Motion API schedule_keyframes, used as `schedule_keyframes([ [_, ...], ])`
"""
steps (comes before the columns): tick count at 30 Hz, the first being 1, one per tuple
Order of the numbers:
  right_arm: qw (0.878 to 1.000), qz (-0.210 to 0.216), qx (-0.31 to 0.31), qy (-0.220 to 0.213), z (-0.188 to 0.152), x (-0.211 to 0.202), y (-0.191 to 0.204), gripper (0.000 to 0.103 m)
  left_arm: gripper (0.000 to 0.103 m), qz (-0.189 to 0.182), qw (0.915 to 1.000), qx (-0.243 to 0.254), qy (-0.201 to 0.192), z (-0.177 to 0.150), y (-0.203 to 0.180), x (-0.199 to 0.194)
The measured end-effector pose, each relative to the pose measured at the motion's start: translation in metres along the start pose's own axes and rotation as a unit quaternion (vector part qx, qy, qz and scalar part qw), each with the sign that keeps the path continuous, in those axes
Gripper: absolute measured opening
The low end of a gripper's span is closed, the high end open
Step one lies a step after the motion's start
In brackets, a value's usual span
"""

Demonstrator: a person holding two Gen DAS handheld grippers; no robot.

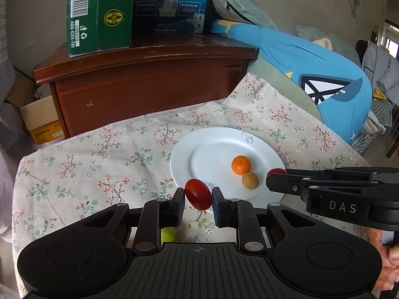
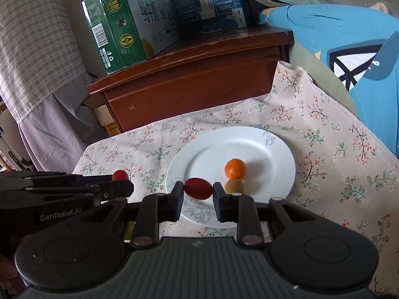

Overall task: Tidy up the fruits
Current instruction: 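Carry both cherry tomatoes over the white plate, then open both grippers to release the tomatoes beside the orange and kiwi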

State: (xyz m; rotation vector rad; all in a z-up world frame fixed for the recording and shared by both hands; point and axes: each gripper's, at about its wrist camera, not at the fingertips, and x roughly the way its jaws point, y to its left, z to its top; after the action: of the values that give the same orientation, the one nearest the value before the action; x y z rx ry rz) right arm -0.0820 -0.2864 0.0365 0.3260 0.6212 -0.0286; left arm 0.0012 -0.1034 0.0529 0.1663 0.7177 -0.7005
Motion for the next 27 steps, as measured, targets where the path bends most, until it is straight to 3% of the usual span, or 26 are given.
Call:
schedule_keyframes([
  [15,0.998,-0.046,0.026,0.018,0.021,0.037,-0.033,0.025,0.021,-0.028,0.9993,0.020,0.010,0.022,-0.010,0.048],
  [27,0.992,-0.061,0.097,0.046,0.020,0.065,-0.061,0.029,0.024,-0.021,0.9994,-0.011,0.027,0.024,0.003,0.063],
])
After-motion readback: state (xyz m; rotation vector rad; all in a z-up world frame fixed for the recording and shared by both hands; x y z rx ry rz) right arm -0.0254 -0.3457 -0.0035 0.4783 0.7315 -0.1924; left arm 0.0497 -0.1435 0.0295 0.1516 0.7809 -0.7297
